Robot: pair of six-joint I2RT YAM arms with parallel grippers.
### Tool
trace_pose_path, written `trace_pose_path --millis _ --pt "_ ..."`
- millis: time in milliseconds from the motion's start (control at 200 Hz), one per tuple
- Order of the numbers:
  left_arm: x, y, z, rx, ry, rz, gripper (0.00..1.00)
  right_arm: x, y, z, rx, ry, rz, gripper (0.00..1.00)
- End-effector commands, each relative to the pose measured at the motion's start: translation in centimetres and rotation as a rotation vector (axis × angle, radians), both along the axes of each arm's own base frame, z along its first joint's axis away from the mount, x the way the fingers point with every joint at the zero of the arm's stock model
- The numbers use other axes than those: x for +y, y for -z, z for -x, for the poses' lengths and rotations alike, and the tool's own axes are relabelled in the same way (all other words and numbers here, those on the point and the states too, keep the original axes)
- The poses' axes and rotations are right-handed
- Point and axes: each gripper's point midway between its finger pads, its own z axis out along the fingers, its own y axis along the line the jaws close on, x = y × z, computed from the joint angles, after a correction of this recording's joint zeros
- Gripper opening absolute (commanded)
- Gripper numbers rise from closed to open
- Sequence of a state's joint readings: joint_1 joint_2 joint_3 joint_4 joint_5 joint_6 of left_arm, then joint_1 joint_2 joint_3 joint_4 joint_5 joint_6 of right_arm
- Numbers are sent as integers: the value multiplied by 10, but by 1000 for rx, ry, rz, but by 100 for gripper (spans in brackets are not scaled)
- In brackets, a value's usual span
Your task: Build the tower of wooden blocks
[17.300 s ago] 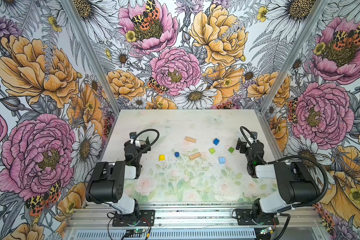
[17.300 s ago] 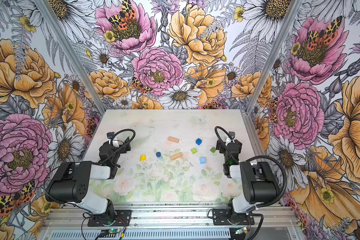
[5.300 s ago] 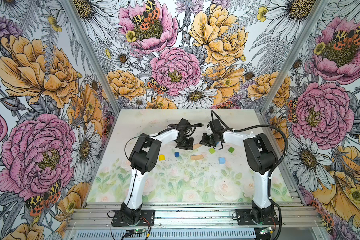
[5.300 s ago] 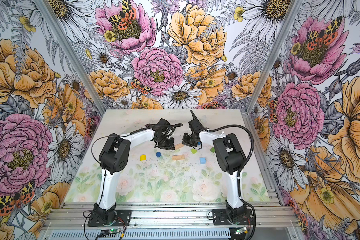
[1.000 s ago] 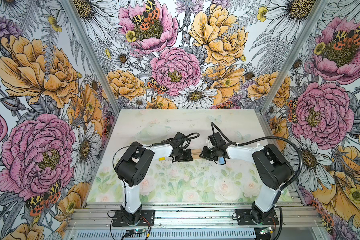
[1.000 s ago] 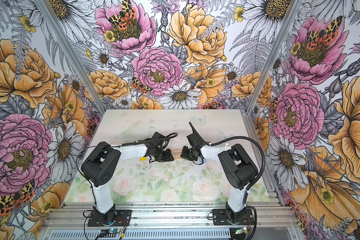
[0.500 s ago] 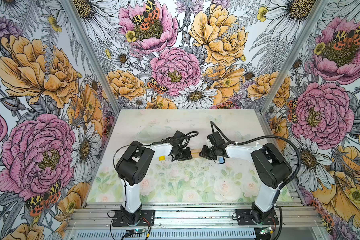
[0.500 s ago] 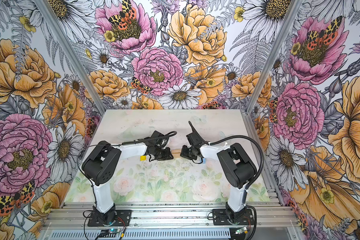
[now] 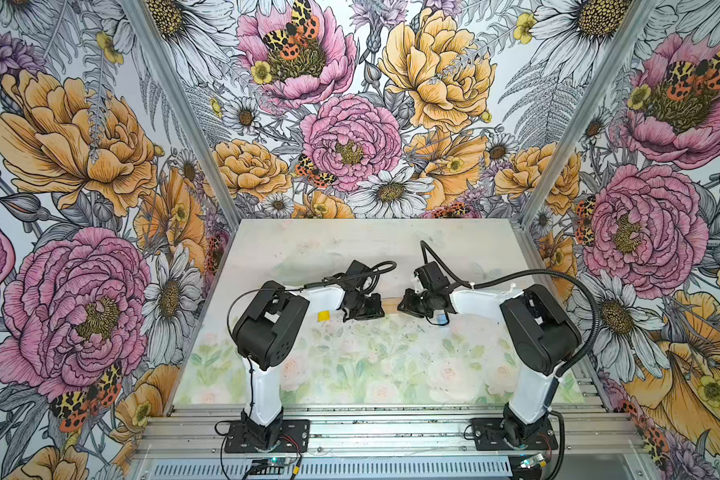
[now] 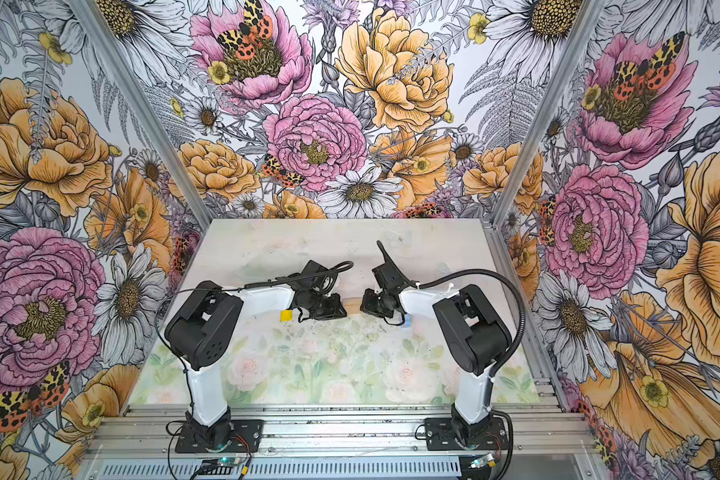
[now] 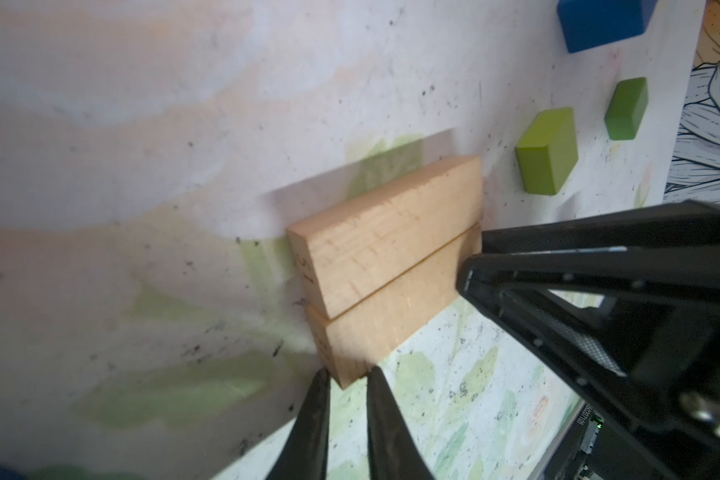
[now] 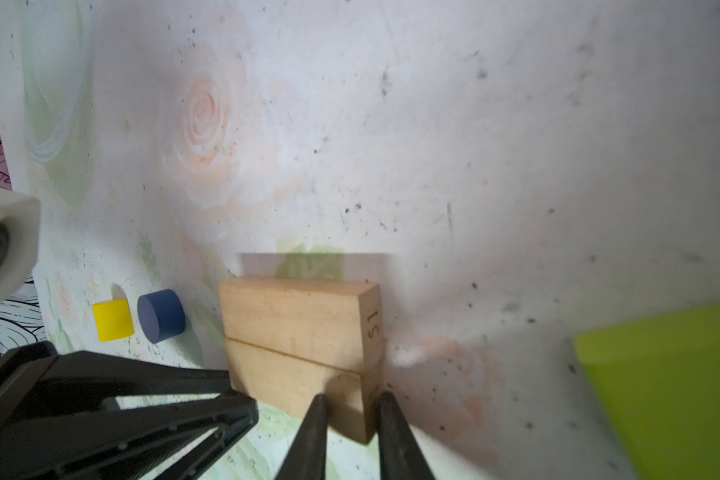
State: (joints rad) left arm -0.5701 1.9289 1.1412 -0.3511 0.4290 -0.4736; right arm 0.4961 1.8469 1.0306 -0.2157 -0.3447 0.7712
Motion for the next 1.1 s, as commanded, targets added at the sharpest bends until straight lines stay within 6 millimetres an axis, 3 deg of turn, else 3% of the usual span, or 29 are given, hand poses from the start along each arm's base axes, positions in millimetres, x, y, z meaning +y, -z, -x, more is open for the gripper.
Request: trace_pose_path --millis 0,696,1096 --pt "-2 10 -5 10 -10 -4 19 4 14 4 39 -5 7 23" --pt "-2 7 -10 1 -16 2 19 4 15 1 44 -2 3 24" --pt "0 6 -6 3 -16 0 27 3 11 2 34 2 3 36"
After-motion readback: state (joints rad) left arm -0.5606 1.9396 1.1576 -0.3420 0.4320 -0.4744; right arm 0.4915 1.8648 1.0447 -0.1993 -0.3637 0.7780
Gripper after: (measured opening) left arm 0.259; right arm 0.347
